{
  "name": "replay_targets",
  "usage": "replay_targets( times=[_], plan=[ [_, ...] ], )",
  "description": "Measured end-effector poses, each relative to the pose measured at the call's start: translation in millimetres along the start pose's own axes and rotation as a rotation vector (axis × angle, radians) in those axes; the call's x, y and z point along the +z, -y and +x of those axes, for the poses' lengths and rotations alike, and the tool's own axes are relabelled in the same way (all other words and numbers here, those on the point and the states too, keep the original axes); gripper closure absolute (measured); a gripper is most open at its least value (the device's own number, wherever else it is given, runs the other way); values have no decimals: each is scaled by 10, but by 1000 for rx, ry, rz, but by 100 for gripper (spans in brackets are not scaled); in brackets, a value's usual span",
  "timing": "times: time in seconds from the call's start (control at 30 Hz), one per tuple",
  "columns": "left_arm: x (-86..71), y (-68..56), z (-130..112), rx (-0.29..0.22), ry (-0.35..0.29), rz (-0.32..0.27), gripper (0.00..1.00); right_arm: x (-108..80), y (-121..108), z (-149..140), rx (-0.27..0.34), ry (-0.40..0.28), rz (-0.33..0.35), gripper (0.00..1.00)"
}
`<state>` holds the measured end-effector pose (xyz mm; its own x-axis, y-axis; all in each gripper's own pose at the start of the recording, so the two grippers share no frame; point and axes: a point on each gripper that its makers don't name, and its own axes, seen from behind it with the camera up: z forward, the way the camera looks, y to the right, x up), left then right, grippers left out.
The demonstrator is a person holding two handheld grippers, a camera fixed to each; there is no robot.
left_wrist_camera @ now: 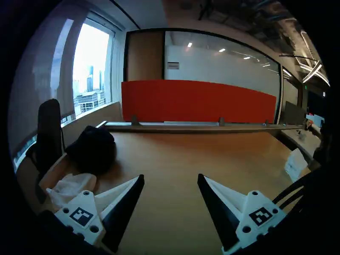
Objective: Fold towel
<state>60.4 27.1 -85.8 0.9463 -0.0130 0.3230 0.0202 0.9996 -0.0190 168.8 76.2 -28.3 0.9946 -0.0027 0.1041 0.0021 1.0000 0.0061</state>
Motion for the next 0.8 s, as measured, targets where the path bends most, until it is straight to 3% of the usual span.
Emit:
replay_targets(
  times=[0.47, 0.8],
  plan=[
    [178, 111, 724, 6, -154, 9, 7, 46, 454, 134, -2, -17, 37, 5],
    [229, 170, 1071, -14, -228, 16, 7, 114, 679, 259, 21, -47, 48, 5]
  ],
)
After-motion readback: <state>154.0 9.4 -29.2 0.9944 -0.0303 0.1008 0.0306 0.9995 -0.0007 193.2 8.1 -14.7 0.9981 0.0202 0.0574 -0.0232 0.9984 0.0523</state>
